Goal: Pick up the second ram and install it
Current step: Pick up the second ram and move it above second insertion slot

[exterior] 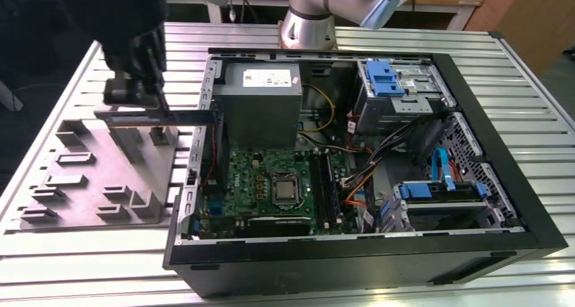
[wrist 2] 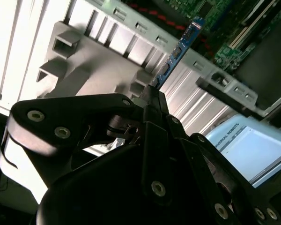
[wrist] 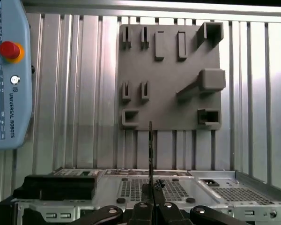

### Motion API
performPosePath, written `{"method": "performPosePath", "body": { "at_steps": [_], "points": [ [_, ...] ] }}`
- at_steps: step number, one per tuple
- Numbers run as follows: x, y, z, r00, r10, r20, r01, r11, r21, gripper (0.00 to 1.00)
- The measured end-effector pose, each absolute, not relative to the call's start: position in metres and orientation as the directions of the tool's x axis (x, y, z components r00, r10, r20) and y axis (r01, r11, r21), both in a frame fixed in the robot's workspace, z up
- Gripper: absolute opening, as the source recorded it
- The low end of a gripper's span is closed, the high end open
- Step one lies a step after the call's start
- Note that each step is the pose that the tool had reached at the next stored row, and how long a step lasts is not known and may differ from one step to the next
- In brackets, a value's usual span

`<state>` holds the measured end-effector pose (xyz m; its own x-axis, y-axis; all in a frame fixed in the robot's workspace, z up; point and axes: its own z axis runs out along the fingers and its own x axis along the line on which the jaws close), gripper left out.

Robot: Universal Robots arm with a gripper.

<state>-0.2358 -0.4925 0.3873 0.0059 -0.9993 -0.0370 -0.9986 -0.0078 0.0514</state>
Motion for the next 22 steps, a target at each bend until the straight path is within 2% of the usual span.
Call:
{"method": "performPosePath", "body": {
  "at_steps": [22],
  "points": [
    [-0.136,-0.493,0.387,0.005,-0.999,-0.037,-0.998,-0.008,0.064,0.11]
  ]
}}
